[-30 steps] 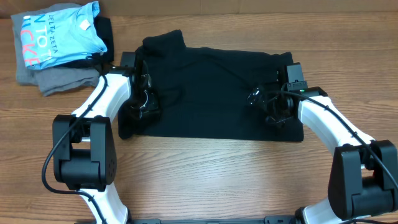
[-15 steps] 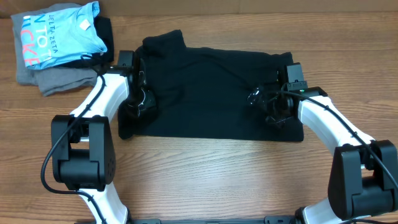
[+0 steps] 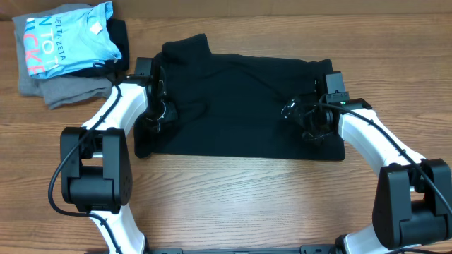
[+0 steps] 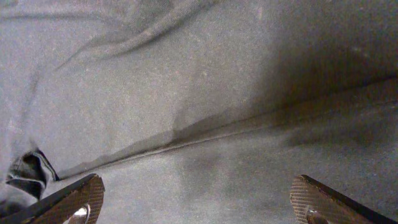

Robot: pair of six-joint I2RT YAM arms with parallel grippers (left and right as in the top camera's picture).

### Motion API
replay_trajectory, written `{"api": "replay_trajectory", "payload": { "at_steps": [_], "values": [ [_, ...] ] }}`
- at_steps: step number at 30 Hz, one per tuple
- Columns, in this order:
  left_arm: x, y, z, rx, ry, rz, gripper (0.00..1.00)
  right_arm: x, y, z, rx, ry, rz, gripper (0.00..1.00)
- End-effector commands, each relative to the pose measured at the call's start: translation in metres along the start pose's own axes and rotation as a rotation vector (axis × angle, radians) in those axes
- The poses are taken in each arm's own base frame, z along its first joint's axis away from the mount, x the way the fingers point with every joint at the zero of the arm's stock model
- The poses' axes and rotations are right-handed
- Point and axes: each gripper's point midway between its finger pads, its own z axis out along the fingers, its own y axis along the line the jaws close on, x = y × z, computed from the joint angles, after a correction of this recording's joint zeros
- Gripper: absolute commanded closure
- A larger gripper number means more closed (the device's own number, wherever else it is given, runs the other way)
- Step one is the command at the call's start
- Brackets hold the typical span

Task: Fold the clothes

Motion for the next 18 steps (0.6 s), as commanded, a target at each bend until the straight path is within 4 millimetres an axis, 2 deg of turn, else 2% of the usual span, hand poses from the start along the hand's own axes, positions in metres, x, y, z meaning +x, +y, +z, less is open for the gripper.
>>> {"api": "replay_trajectory", "payload": {
  "at_steps": [1, 12, 18],
  "values": [
    [-0.011, -0.001, -0.005, -0.004, -0.017, -0.001, 0.96, 0.000, -0.004, 0.002, 0.016, -0.005, 0.003, 0.00],
    [-0.039, -0.013, -0.016, 0.028, -0.117, 0.018, 0.96, -0.002, -0.006, 0.002, 0.027, -0.016, 0.003, 0.00],
    [-0.072, -0.027, -0.023, 0.082, -0.258, 0.038, 0.96, -0.003, -0.006, 0.002, 0.032, -0.022, 0.003, 0.00]
  ]
}}
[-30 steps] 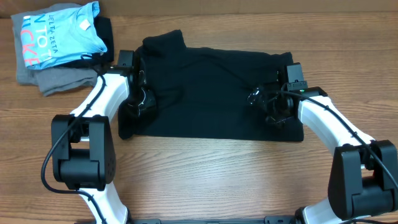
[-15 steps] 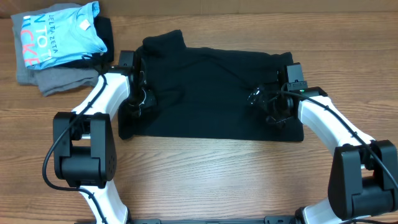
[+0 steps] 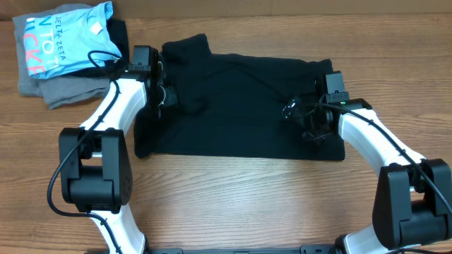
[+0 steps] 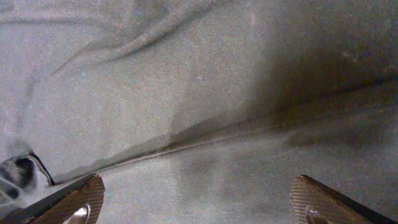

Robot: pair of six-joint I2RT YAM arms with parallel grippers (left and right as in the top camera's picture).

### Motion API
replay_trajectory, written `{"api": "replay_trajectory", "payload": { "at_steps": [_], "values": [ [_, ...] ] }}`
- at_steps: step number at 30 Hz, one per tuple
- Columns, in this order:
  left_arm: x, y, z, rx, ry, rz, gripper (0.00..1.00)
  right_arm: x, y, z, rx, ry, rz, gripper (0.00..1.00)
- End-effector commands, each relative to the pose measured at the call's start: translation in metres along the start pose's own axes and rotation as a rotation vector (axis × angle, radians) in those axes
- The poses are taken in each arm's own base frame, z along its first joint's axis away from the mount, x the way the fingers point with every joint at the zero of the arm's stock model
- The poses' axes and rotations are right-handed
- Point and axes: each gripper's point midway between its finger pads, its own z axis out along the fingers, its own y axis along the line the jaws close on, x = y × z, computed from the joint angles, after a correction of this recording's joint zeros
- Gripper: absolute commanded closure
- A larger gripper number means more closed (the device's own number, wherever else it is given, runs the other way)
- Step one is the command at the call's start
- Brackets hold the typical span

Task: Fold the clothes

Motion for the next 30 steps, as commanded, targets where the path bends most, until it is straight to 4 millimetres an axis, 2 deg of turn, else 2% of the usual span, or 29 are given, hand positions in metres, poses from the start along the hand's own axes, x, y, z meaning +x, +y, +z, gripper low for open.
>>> {"api": "replay_trajectory", "payload": {
  "at_steps": [1, 6, 8, 11, 13, 14, 16, 17, 19, 21, 23, 25, 26, 29, 30],
  "values": [
    [-0.023, -0.005, 0.000, 0.018, -0.079, 0.009, 0.96, -0.001, -0.004, 0.002, 0.020, -0.011, 0.003, 0.00],
    [-0.043, -0.006, -0.003, 0.010, -0.166, 0.006, 0.95, -0.003, -0.007, 0.002, 0.033, -0.023, 0.003, 0.00],
    [-0.048, -0.002, -0.004, -0.013, -0.187, 0.005, 0.80, -0.003, -0.007, 0.002, 0.032, -0.023, 0.003, 0.00],
    [-0.051, 0.010, -0.005, -0.084, -0.210, -0.002, 0.77, -0.003, -0.007, 0.002, 0.034, -0.026, 0.003, 0.00],
    [-0.051, 0.019, -0.006, -0.132, -0.216, -0.005, 0.64, -0.003, -0.007, 0.002, 0.035, -0.025, 0.003, 0.00],
    [-0.051, 0.022, -0.007, -0.146, -0.213, -0.004, 0.61, -0.003, -0.007, 0.002, 0.035, -0.025, 0.003, 0.00],
    [-0.050, 0.024, -0.014, -0.165, -0.188, -0.002, 0.42, -0.003, -0.007, 0.002, 0.035, -0.025, 0.004, 0.00],
    [-0.050, 0.023, -0.021, -0.169, -0.178, -0.003, 0.38, -0.003, -0.007, 0.002, 0.035, -0.025, 0.003, 0.00],
    [-0.052, 0.020, -0.035, -0.174, -0.164, -0.004, 0.36, -0.003, -0.007, 0.002, 0.035, -0.024, 0.003, 0.00],
    [-0.049, 0.014, -0.058, -0.177, -0.117, -0.005, 0.36, -0.001, -0.009, 0.002, 0.043, -0.017, 0.005, 0.00],
    [-0.038, 0.009, -0.069, -0.178, -0.056, 0.009, 0.39, 0.001, -0.012, 0.002, 0.056, -0.011, 0.005, 0.00],
    [-0.015, 0.008, -0.072, -0.182, 0.042, 0.031, 0.51, 0.000, -0.020, 0.001, 0.095, -0.020, 0.008, 0.00],
    [-0.002, 0.010, -0.071, -0.190, 0.094, 0.029, 0.56, 0.000, -0.025, 0.001, 0.122, -0.026, 0.011, 0.04],
    [0.031, 0.017, -0.063, -0.203, 0.215, 0.022, 0.64, 0.000, -0.038, -0.001, 0.179, -0.032, 0.019, 0.28],
    [0.040, 0.017, -0.059, -0.193, 0.249, 0.022, 0.68, 0.001, -0.041, -0.002, 0.191, -0.029, 0.022, 0.44]
  ]
}}
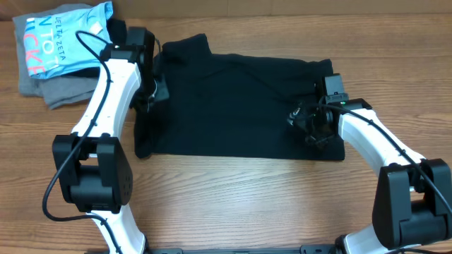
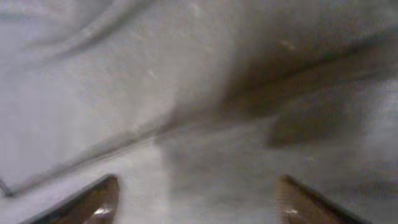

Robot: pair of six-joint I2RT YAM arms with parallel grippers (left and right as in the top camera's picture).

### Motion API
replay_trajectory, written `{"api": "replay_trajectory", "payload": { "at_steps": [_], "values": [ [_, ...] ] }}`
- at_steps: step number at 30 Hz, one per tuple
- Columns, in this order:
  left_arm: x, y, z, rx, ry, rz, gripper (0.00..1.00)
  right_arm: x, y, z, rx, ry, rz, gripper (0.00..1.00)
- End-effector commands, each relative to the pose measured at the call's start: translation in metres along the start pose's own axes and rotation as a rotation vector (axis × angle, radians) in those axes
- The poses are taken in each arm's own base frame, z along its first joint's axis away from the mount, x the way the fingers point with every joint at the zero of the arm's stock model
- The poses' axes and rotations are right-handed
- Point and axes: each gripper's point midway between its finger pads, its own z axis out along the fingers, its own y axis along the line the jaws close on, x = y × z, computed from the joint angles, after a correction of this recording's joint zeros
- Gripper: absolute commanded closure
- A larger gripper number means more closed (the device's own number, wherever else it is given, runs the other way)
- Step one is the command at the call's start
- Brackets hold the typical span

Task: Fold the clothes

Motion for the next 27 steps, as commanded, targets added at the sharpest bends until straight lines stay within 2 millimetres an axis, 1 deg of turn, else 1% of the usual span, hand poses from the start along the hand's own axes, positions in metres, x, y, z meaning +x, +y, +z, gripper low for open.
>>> {"api": "replay_trajectory", "payload": {
  "at_steps": [1, 2, 3, 4, 7, 10, 11, 13, 18, 20, 22, 23, 27],
  "values": [
    [0.032, -0.009, 0.017, 0.053, 0.114, 0.042, 0.72, -0.003, -0.018, 0.001, 0.082, -0.026, 0.004, 0.62],
    [0.039, -0.010, 0.022, 0.068, 0.136, 0.053, 0.76, -0.002, -0.020, 0.001, 0.089, -0.020, 0.006, 0.75],
    [0.050, -0.012, 0.033, 0.092, 0.169, 0.065, 0.83, -0.001, -0.023, 0.001, 0.098, -0.012, 0.012, 0.93],
    [0.056, -0.013, 0.040, 0.105, 0.186, 0.069, 0.87, 0.000, -0.026, 0.000, 0.105, -0.007, 0.016, 0.96],
    [0.073, -0.013, 0.057, 0.130, 0.227, 0.081, 0.95, 0.003, -0.033, -0.001, 0.128, 0.013, 0.030, 0.96],
    [0.087, -0.008, 0.070, 0.120, 0.258, 0.079, 0.96, 0.007, -0.040, -0.002, 0.153, 0.032, 0.038, 0.96],
    [0.094, -0.005, 0.077, 0.116, 0.272, 0.086, 0.96, 0.010, -0.045, -0.003, 0.173, 0.042, 0.040, 0.96],
    [0.098, -0.001, 0.083, 0.106, 0.274, 0.086, 0.96, 0.013, -0.048, -0.004, 0.189, 0.054, 0.042, 0.96],
    [0.108, 0.012, 0.095, 0.078, 0.289, 0.066, 0.94, 0.024, -0.059, -0.001, 0.221, 0.084, 0.046, 0.96],
    [0.111, 0.017, 0.099, 0.069, 0.295, 0.056, 0.92, 0.027, -0.064, 0.002, 0.233, 0.086, 0.048, 0.96],
    [0.115, 0.027, 0.102, 0.045, 0.305, 0.033, 0.91, 0.030, -0.072, 0.007, 0.249, 0.084, 0.056, 0.96],
    [0.118, 0.034, 0.103, 0.026, 0.316, 0.014, 0.91, 0.033, -0.078, 0.009, 0.264, 0.083, 0.087, 0.96],
    [0.126, 0.045, 0.104, 0.010, 0.348, -0.034, 0.96, 0.036, -0.087, 0.011, 0.278, 0.087, 0.152, 0.96]
  ]
}}
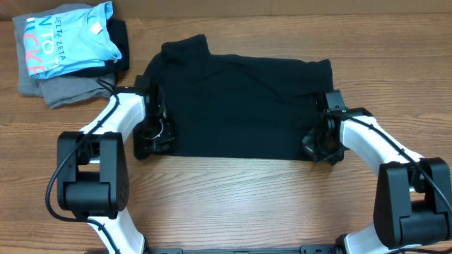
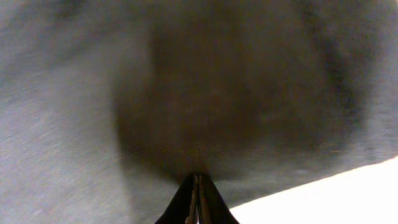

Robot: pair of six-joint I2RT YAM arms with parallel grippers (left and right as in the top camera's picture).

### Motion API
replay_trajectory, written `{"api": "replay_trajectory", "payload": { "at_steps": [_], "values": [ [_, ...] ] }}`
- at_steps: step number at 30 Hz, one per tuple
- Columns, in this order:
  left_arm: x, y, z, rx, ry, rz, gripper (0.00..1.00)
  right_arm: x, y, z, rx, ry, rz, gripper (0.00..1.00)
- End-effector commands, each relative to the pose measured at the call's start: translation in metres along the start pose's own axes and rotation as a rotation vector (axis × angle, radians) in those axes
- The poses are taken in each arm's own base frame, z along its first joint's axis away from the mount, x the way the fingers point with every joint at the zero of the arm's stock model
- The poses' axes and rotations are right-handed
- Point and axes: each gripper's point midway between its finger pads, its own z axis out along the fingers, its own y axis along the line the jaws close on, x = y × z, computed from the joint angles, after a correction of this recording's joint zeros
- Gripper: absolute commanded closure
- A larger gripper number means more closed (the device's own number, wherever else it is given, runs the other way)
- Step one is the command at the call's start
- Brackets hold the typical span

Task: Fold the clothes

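Observation:
A black garment [image 1: 240,99] lies spread flat on the wooden table [image 1: 233,204], a sleeve or collar part sticking out at its far left. My left gripper [image 1: 154,135] is down on the garment's near left corner; the overhead view does not show its jaws. My right gripper [image 1: 319,147] is at the near right corner. In the right wrist view the gripper [image 2: 198,186] has its fingers pressed together on the dark cloth [image 2: 124,93], with the bright table [image 2: 336,199] just beside them.
A stack of folded clothes [image 1: 63,77] sits at the far left of the table, with a light blue printed T-shirt [image 1: 70,35] on top and a dark piece beside it. Bare wood runs along the front of the table.
My left gripper was at the garment's far left edge and is now at its near left corner. My right gripper was open over the cloth and is now shut at the near right corner.
First my left gripper was low on the garment's left side and my right gripper hung open over the right side. The left gripper was then farther back, then at the far left edge. Now each gripper is at a near corner, the right one shut on cloth.

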Motion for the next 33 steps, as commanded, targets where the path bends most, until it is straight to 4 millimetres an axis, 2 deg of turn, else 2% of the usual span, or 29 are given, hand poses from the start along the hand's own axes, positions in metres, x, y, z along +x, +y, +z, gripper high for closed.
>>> {"api": "replay_trajectory", "payload": {
  "at_steps": [1, 6, 8, 13, 16, 22, 24, 27, 31, 33],
  "values": [
    [0.024, 0.037, 0.020, -0.103, 0.098, -0.087, 0.96, -0.003, -0.013, 0.005, 0.030, -0.006, 0.085, 0.96],
    [0.039, 0.044, 0.017, -0.116, 0.161, -0.116, 0.96, -0.001, -0.029, 0.004, 0.067, 0.026, 0.180, 0.96],
    [0.050, 0.047, 0.014, -0.128, 0.204, -0.139, 0.96, 0.000, -0.039, 0.003, 0.095, 0.041, 0.227, 0.96],
    [0.062, 0.048, 0.006, -0.142, 0.238, -0.151, 0.96, 0.002, -0.061, 0.000, 0.147, 0.075, 0.309, 0.96],
    [0.068, 0.048, -0.006, -0.146, 0.234, -0.166, 0.95, 0.007, -0.074, -0.003, 0.180, 0.105, 0.359, 0.96],
    [0.072, 0.043, -0.044, -0.123, 0.130, -0.168, 0.96, 0.009, -0.078, -0.016, 0.178, 0.090, 0.381, 0.96],
    [0.072, 0.038, -0.068, -0.095, 0.034, -0.155, 0.96, 0.004, -0.074, -0.033, 0.126, 0.033, 0.383, 0.96],
    [0.070, 0.035, -0.086, -0.070, -0.052, -0.143, 0.96, -0.008, -0.060, -0.059, 0.020, -0.052, 0.316, 0.96],
    [0.062, 0.030, -0.096, -0.044, -0.125, -0.131, 0.96, -0.023, -0.022, -0.083, -0.199, -0.126, 0.139, 0.96],
    [0.052, 0.025, -0.095, -0.016, -0.156, -0.118, 0.91, -0.029, -0.009, -0.087, -0.264, -0.143, 0.121, 0.96]
  ]
}}
